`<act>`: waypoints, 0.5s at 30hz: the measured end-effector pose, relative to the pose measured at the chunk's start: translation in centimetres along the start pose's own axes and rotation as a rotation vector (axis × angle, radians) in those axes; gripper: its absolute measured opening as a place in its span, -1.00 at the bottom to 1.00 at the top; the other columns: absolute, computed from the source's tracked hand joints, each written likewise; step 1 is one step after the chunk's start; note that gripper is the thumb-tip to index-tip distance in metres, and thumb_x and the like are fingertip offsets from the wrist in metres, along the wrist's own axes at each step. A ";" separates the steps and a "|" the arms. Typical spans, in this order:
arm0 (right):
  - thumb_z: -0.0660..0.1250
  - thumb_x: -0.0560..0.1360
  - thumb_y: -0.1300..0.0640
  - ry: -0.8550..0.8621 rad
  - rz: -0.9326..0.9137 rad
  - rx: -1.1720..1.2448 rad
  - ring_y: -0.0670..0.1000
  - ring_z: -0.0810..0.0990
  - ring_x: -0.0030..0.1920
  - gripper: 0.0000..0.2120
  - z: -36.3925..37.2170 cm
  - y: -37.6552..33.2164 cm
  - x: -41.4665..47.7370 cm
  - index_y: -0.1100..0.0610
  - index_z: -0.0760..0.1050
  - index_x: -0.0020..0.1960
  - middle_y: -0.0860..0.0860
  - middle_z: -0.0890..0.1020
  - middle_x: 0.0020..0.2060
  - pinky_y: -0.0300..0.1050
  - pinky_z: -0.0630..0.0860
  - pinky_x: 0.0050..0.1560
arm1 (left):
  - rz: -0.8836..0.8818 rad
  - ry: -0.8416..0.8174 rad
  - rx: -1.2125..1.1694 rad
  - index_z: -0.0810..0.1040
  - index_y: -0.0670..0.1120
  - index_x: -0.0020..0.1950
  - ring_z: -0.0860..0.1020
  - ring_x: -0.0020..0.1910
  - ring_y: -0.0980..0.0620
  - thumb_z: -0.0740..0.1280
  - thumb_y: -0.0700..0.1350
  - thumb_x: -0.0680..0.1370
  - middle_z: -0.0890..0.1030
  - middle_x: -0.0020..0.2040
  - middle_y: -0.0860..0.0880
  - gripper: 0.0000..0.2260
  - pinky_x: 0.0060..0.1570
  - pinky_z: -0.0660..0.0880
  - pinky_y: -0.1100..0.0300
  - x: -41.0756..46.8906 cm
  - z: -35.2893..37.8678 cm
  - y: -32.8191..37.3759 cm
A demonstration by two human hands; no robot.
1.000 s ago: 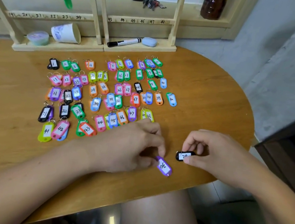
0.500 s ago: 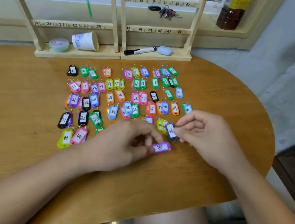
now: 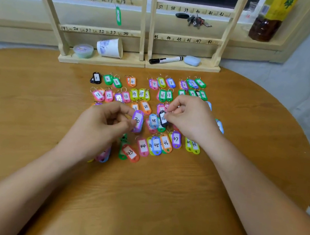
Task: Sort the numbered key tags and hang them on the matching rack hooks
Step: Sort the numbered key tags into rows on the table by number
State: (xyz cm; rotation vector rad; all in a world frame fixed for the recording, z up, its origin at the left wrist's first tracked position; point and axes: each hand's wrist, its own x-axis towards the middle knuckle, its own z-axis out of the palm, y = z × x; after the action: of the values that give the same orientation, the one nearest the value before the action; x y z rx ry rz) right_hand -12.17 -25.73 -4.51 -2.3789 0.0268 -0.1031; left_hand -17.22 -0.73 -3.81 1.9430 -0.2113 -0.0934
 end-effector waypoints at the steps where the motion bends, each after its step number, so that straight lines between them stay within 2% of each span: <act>1: 0.56 0.45 0.10 0.001 0.001 -0.024 -0.06 0.68 -0.31 -0.86 0.2 0.0 0.0 -0.05 0.62 -0.19 -0.08 0.68 -0.31 -0.06 0.63 -0.23 | -0.003 0.009 -0.016 0.68 0.01 0.06 0.48 -0.29 0.04 0.46 -0.14 0.63 0.67 -0.18 -0.18 -0.95 -0.14 0.46 0.08 0.0 0.0 -0.1; 4: 0.54 0.45 0.14 0.007 -0.002 -0.058 -0.11 0.66 -0.30 -0.85 0.5 0.1 -0.1 -0.05 0.61 -0.20 -0.10 0.68 -0.32 -0.12 0.59 -0.25 | 0.003 0.017 -0.027 0.67 0.03 0.10 0.50 -0.29 0.05 0.45 -0.15 0.64 0.69 -0.15 -0.18 -0.91 -0.14 0.46 0.09 0.1 0.3 0.0; 7: 0.52 0.43 0.13 0.012 -0.012 -0.100 -0.13 0.66 -0.28 -0.87 1.0 0.1 -0.2 -0.04 0.60 -0.22 -0.12 0.68 -0.34 -0.07 0.62 -0.22 | 0.000 0.013 -0.012 0.66 0.03 0.10 0.54 -0.28 0.03 0.44 -0.18 0.63 0.70 -0.16 -0.16 -0.88 -0.12 0.50 0.04 0.0 0.4 -0.1; 11: 0.51 0.44 0.13 0.012 -0.034 -0.141 -0.13 0.64 -0.27 -0.88 0.9 0.1 -0.1 -0.03 0.60 -0.21 -0.13 0.65 -0.35 -0.05 0.62 -0.19 | 0.011 -0.004 0.011 0.65 0.09 0.18 0.63 -0.19 -0.21 0.44 -0.22 0.63 0.72 -0.17 -0.07 -0.77 -0.06 0.59 -0.06 -0.2 0.6 0.0; 15: 0.49 0.51 0.06 0.034 -0.071 -0.042 -0.17 0.57 -0.35 -0.88 0.4 -0.2 -0.3 -0.05 0.61 -0.19 -0.13 0.61 -0.40 -0.15 0.48 -0.28 | 0.009 0.021 -0.015 0.67 0.09 0.18 0.69 -0.13 -0.12 0.45 -0.21 0.63 0.73 -0.16 -0.05 -0.78 -0.03 0.60 -0.03 -0.3 0.7 0.1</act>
State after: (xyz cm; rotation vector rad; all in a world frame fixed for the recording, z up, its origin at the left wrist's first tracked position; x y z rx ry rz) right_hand -12.43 -25.29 -4.71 -2.4201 -0.0393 -0.1789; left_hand -17.69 -1.38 -4.00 1.9271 -0.2053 -0.0681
